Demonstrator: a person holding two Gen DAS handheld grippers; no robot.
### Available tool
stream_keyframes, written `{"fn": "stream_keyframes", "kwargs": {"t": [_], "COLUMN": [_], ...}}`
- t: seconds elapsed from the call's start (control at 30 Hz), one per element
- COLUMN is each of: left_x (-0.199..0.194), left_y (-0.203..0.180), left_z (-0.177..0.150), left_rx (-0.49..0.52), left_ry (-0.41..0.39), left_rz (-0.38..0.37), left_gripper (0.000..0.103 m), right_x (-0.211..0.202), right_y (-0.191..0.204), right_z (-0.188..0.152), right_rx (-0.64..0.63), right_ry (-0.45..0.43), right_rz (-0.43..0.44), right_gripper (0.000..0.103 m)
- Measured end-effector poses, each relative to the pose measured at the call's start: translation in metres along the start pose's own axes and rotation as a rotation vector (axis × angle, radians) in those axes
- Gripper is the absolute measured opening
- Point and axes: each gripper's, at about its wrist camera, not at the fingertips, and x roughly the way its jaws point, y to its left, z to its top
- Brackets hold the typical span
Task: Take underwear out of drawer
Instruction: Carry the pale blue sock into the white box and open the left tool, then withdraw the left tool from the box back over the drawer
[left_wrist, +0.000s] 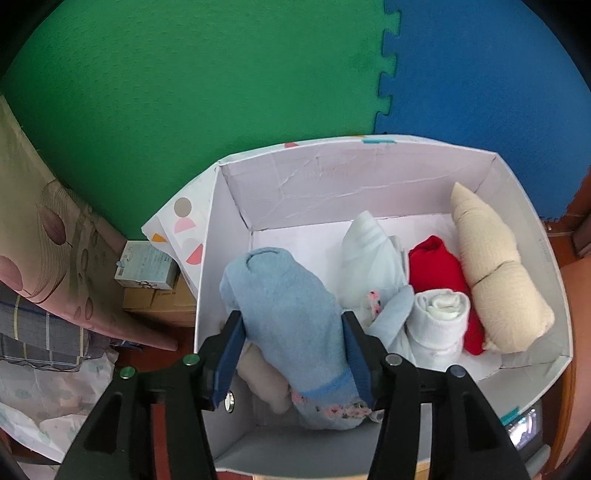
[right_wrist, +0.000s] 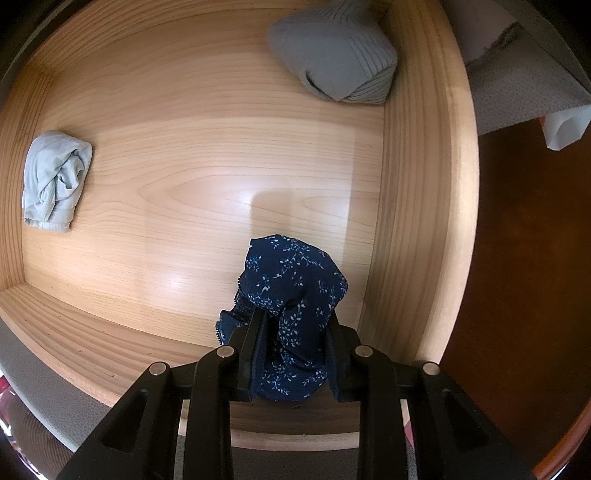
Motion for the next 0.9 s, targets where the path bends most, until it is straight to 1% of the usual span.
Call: {"fn": "stream_keyframes", "kwargs": {"t": [0.1,0.2,0.47,0.6,0.7,0.8,0.9], "left_x": [-0.012,-0.028,-0.066,-0.083,-0.090,-0.086,-0.071], "left_y": [0.003,0.003,0.003,0.001,-0.003,-0.006,-0.012], "left_z": [-0.001,-0.004,-0.022,-0.044,-0.069,-0.097,-0.128], "left_rx": [-0.002,0.008,0.023,0.052,0.069,0.076,0.080], "left_ry": [-0.021,-0.052,-0.110,-0.136,-0.137,-0.115,-0.080], "left_rz": [-0.020,-0.024,-0.059,-0.075,-0.093,-0.103,-0.098], "left_gripper": [0.055,0.061,0.061,0.061,0.061,0.061,0.061], "right_x": [0.000,0.001,0.001,0.001,0.001,0.001,0.000], "right_y": [0.002,0.003,0.005,0.006,0.006,0.006,0.006], "right_z": [0.000,0.000,0.001,0.000,0.000,0.001,0.001], "right_rx": [-0.001,-0.002,-0.005,-0.006,-0.005,-0.005,-0.006], "right_ry": [0.001,0.002,0.003,0.004,0.004,0.004,0.004], "right_rz": [-0.003,-0.004,-0.007,-0.008,-0.008,-0.008,-0.008], "right_gripper": [0.024,0.025,0.025,0.025,0.025,0.025,0.025]}}
